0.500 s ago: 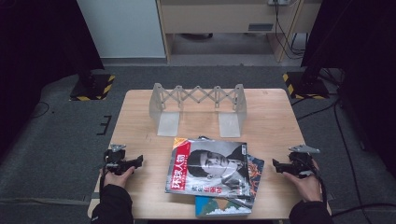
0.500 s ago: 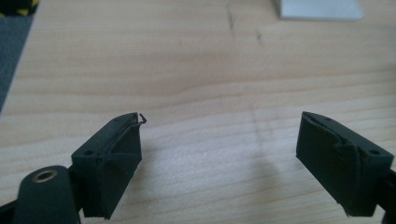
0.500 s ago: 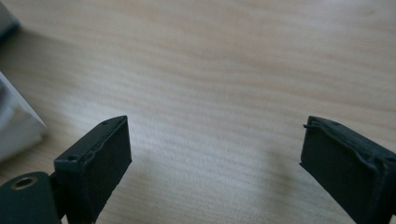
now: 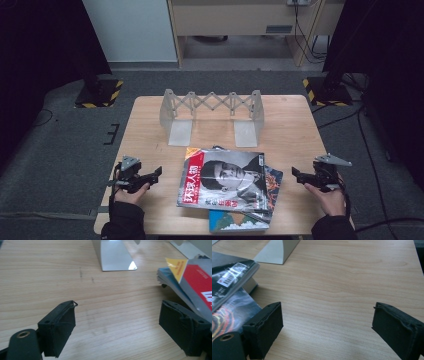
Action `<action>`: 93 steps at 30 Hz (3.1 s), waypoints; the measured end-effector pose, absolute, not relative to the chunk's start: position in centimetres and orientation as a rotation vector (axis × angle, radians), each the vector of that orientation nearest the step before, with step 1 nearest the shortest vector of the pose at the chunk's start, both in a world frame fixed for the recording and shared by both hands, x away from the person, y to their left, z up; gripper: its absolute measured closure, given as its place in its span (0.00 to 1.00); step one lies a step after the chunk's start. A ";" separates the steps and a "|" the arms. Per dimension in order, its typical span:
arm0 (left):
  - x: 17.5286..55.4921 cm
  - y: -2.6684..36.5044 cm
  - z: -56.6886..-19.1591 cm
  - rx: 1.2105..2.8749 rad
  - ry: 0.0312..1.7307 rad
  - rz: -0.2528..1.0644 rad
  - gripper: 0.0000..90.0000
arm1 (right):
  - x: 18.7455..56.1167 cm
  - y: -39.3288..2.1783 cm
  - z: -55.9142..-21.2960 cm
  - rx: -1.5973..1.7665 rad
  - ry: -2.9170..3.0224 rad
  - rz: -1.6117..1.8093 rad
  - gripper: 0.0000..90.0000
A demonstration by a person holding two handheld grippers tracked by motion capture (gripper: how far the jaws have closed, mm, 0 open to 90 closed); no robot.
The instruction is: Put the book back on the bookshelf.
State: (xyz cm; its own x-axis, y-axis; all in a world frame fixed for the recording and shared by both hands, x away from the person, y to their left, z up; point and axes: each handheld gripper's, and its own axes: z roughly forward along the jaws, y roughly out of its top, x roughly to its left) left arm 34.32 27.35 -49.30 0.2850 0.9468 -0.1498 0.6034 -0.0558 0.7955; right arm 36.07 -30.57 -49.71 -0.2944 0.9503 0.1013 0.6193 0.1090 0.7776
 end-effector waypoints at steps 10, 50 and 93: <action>33.4 26.0 -49.2 1.749 1.346 0.469 0.13 | 35.6 -28.5 -48.3 1.474 1.969 1.118 0.11; 30.6 20.3 -51.2 1.824 1.184 0.062 0.17 | 34.3 -21.5 -48.0 1.315 2.135 1.262 0.10; 32.1 19.4 -49.6 1.562 1.036 -0.176 0.66 | 34.9 -20.8 -49.6 1.337 2.190 1.281 0.10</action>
State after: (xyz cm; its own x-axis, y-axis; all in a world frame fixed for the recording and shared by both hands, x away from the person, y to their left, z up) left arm 32.12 19.39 -49.57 0.5929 0.5077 -0.6251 0.6857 0.0888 0.7225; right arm 34.87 -20.78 -49.55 -0.5361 0.8195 0.2025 0.5782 0.1817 0.7954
